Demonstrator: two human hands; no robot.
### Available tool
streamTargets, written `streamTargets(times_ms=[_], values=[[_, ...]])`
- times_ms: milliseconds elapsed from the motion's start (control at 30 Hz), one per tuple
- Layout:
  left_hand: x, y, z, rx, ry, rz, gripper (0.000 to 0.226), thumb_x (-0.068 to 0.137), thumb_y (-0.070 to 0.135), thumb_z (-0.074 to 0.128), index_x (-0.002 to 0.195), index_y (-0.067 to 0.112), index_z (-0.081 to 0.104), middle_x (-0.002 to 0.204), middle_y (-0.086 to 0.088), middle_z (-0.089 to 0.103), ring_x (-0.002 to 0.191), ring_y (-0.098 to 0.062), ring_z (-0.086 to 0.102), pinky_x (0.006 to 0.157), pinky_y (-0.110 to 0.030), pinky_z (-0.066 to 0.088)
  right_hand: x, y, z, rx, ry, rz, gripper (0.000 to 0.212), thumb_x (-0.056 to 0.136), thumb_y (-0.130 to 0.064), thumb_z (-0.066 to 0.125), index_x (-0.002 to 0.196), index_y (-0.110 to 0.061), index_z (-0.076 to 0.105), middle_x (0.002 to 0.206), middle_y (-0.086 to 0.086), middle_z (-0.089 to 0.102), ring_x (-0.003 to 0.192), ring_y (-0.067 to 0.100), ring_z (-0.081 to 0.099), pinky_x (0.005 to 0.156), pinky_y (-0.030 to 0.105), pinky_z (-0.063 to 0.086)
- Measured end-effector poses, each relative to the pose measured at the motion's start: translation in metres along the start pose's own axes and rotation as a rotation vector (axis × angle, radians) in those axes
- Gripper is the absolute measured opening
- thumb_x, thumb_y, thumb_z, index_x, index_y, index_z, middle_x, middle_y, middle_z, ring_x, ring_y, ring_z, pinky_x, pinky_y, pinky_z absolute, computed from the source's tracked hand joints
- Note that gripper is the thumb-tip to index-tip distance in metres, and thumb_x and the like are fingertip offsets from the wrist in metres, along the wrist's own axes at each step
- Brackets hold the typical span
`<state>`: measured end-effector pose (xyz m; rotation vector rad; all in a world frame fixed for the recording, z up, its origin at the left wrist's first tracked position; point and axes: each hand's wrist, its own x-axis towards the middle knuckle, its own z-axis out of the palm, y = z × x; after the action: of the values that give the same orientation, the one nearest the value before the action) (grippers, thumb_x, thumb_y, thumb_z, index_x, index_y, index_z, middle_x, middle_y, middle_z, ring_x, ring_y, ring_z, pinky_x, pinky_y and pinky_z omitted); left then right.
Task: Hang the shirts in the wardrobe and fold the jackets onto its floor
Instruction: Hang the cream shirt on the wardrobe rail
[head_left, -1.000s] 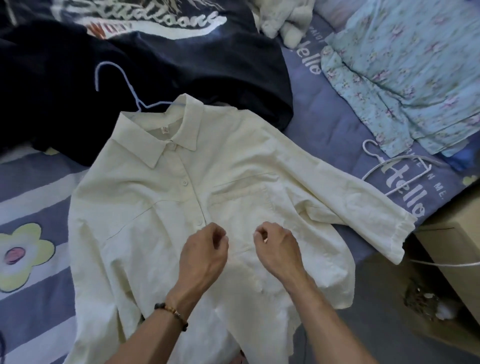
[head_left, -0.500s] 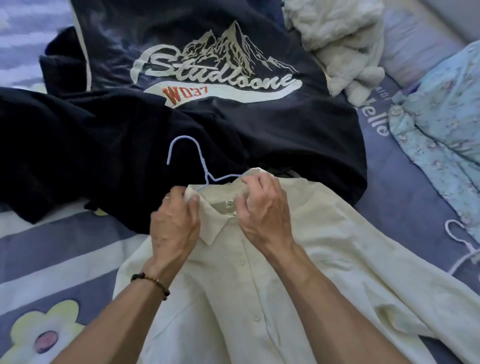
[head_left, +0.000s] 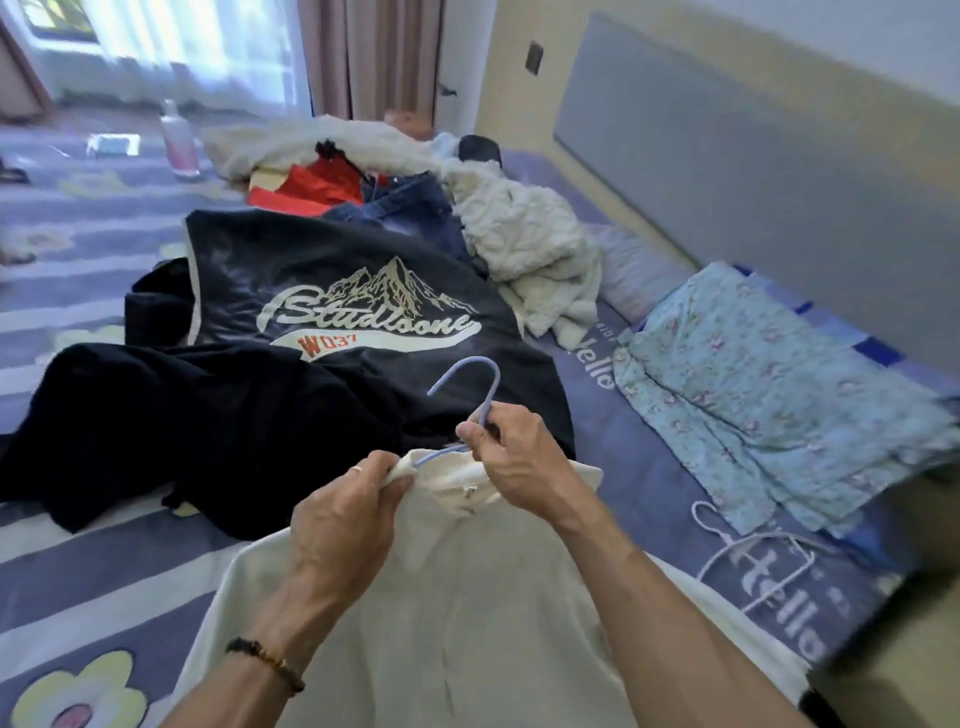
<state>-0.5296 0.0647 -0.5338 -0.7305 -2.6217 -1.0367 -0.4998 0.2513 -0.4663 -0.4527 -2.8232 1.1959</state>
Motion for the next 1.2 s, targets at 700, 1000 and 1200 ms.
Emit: streamTargets(times_ms=[700,1000,1200], values=[[0.049,0.532,-0.095,-0.414,-0.363,0.744,0.046,0.099,0.044,0.046,0.138,0.019,0.051,0.133,-0.005,0.054,0.123,-0.025,0.051,0.100,-0.034,0.039,-0.331,-0.101,-0.467,0.461,1.033,0.521,0.019,0.096,-0.003,0.048,0.080,-0.007,0.057,0.060,0.007,0.046,0.045,0.013,0.033,0.031,0.014,0.021],[0.028,0.656,-0.153,-0.600,-1.039,0.983,0.066,0.077,0.019,0.058,0.141,0.030,0.047,0.129,0.003,0.060,0.105,-0.010,0.056,0.089,-0.029,0.047,-0.378,-0.144,-0.559,0.860,1.722,0.338,0.032,0.093,0.006,0.041,0.123,0.001,0.052,0.111,0.016,0.053,0.074,0.023,0.052,0.070,0.031,0.056],[0.053,0.719,-0.167,-0.790,-1.135,1.063,0.032,0.095,0.013,0.059,0.122,0.029,0.065,0.105,0.007,0.073,0.096,-0.013,0.070,0.087,-0.032,0.056,-0.426,-0.134,-0.607,0.478,1.800,0.285,0.022,0.080,0.007,0.033,0.077,-0.006,0.051,0.086,0.014,0.058,0.067,0.027,0.050,0.064,0.033,0.045]])
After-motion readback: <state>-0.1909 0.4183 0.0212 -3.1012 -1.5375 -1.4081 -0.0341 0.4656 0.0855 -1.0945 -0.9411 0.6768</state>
